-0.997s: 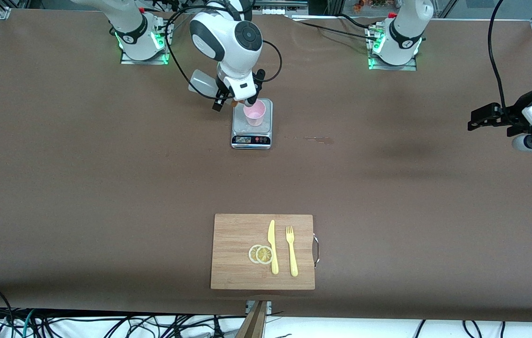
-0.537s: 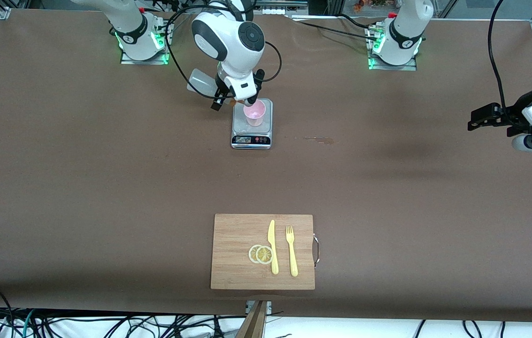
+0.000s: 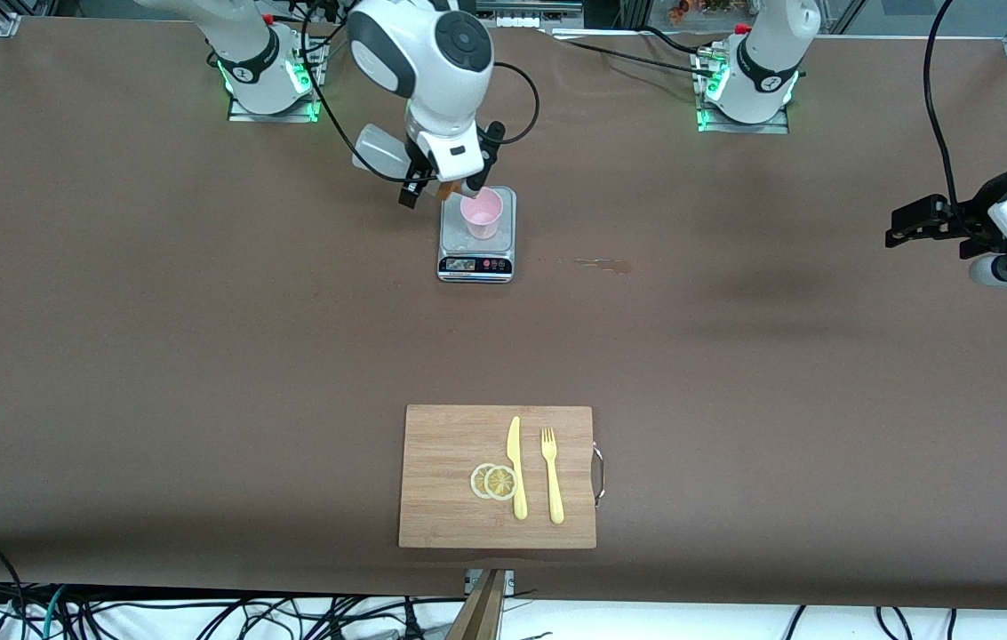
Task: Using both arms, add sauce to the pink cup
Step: 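Move the sauce bottle back beside the scale with the right gripper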
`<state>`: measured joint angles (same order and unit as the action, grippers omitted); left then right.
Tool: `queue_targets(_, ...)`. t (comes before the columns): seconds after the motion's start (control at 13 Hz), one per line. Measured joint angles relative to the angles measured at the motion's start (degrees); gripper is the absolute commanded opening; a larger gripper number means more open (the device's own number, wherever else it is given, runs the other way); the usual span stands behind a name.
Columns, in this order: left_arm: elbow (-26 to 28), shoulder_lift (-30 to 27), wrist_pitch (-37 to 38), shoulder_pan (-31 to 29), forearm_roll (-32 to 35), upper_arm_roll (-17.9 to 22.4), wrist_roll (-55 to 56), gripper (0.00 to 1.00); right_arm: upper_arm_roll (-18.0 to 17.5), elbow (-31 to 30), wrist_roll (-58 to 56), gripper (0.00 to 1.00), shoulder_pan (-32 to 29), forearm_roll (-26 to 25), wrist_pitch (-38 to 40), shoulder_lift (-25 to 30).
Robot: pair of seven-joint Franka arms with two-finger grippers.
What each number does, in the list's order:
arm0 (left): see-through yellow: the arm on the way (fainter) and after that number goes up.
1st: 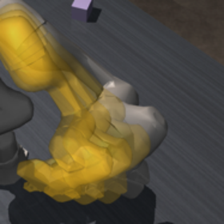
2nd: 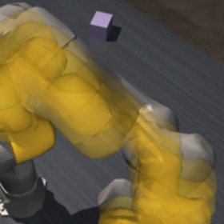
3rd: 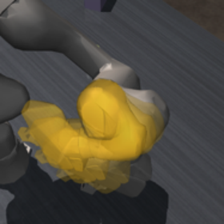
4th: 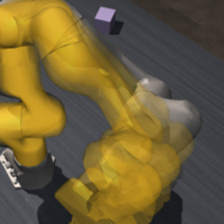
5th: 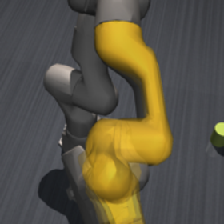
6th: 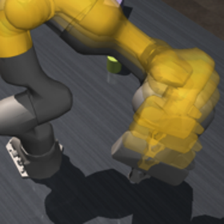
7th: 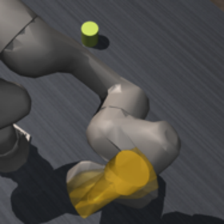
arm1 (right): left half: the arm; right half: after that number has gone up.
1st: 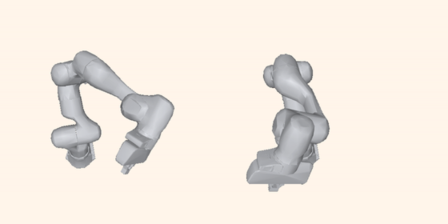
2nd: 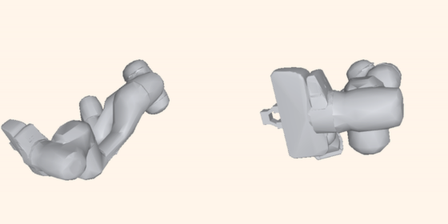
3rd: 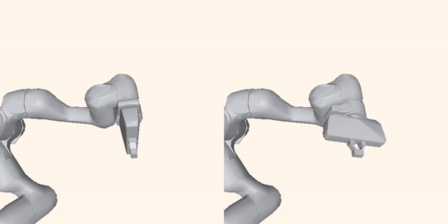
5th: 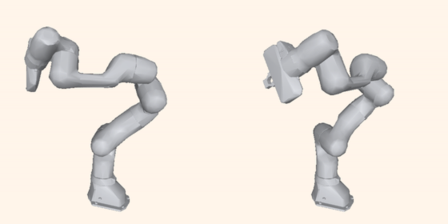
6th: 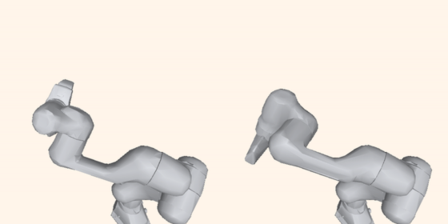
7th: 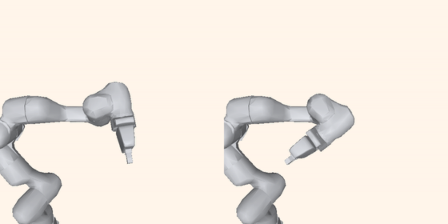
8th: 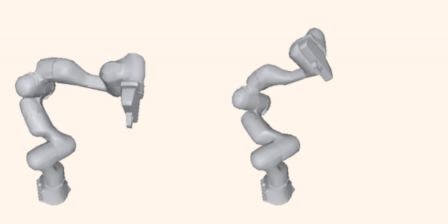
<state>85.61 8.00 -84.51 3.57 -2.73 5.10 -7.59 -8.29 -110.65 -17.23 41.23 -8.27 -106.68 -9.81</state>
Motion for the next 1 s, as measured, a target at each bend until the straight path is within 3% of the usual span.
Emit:
queue_targets(0.38, -0.02, 0.00, 0.00, 0.00, 0.00, 0.00, 0.00, 1.00, 0.25, 0.15, -14.46, 0.00, -11.24, 12.05, -1.50, 5.62)
queue_targets(0.69, -0.02, 0.01, 0.00, 0.00, 0.00, 0.00, 0.00, 1.00, 0.36, 0.29, -28.74, 0.00, -20.28, 25.24, -4.52, 6.13)
queue_targets(1.0, -0.02, 0.02, 0.00, 0.00, 0.00, 0.00, 0.00, 1.00, 0.51, 1.03, -42.99, 0.00, -27.56, 34.77, -4.67, 5.71)
